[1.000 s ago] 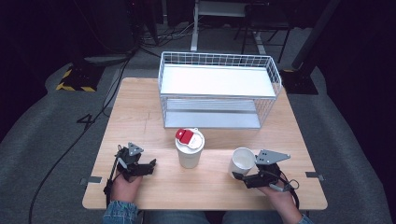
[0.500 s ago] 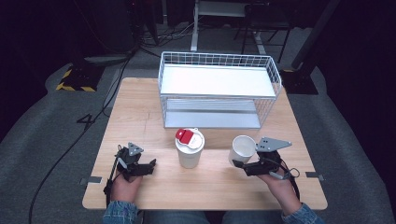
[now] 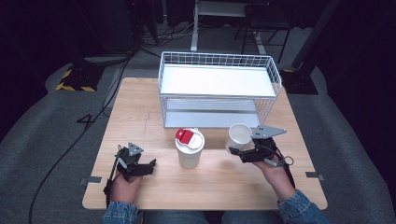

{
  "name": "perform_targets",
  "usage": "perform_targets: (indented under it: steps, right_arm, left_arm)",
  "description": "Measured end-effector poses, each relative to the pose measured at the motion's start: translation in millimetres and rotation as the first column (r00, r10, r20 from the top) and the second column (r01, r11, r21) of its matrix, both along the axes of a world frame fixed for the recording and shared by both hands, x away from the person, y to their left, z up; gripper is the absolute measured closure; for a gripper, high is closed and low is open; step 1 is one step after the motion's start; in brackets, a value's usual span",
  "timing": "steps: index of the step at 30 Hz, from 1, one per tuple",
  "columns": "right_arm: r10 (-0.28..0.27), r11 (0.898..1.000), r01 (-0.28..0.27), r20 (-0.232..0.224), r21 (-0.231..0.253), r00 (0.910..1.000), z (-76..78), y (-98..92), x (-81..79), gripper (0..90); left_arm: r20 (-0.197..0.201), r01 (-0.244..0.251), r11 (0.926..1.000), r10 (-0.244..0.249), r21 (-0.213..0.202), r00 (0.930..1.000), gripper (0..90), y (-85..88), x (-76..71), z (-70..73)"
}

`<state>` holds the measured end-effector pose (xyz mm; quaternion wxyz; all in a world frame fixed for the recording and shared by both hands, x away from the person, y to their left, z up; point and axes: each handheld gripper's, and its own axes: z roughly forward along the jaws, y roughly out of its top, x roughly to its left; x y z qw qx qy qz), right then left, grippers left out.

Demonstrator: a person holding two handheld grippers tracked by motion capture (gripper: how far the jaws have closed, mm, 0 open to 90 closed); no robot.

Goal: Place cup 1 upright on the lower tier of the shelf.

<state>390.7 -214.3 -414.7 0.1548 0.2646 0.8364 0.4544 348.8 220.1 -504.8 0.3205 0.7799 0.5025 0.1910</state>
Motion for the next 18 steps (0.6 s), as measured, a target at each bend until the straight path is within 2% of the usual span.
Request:
perform_targets:
  steps: [8,14,18]
  right_arm:
    - [-0.021,1.000,0.021,0.009,0.012,0.9997,2.1,4.9,20.6,22.8]
    - [-0.048,0.999,0.048,-0.006,0.020,0.9988,0.2,7.9,38.0,22.8]
    - [-0.064,0.997,0.063,0.015,0.036,0.9978,-2.5,9.7,48.2,22.8]
  left_arm:
    - [0.000,0.000,1.0000,0.000,0.000,1.0000,14.2,0.0,0.0,0.0]
    - [-0.001,0.001,1.0000,-0.001,-0.004,1.0000,14.2,0.1,0.1,0.0]
    - [-0.005,0.002,1.0000,-0.002,-0.006,1.0000,14.2,-0.2,0.6,0.1]
